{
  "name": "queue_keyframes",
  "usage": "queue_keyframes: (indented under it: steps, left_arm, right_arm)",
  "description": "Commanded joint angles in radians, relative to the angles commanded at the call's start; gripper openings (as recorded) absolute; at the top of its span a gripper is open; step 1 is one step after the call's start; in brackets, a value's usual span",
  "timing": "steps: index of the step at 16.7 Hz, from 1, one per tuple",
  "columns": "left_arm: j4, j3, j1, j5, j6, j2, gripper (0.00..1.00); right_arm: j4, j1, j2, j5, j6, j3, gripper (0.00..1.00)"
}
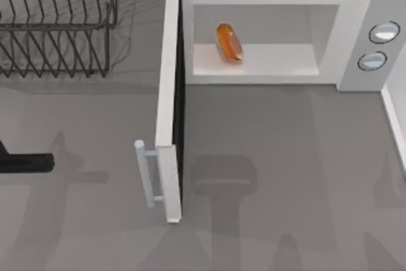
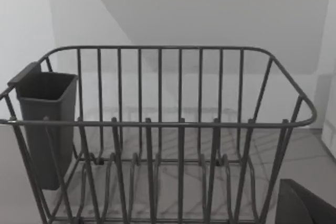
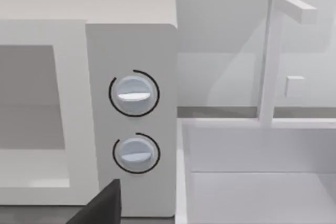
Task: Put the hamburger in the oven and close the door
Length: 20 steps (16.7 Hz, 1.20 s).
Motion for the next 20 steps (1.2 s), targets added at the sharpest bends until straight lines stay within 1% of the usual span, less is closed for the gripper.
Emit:
queue_keyframes:
  steps: [6,9,12,17,20]
  left_arm:
    - [-0.011,0.012,-0.009,-0.004,-0.013,0.013,0.00]
    - [-0.104,0.110,-0.060,-0.022,-0.085,0.107,0.00]
    - [-0.291,0.251,-0.108,-0.033,-0.168,0.258,0.00]
    - [-0.688,0.484,-0.179,-0.038,-0.301,0.499,0.00]
    - [-0.835,0.609,-0.214,-0.035,-0.383,0.596,0.00]
  right_arm:
    - [0.000,0.000,0.000,0.000,0.000,0.000,1.00]
    - [0.000,0.000,0.000,0.000,0.000,0.000,1.00]
    - [0.000,0.000,0.000,0.000,0.000,0.000,1.00]
    - [0.000,0.000,0.000,0.000,0.000,0.000,1.00]
    - [0.000,0.000,0.000,0.000,0.000,0.000,1.00]
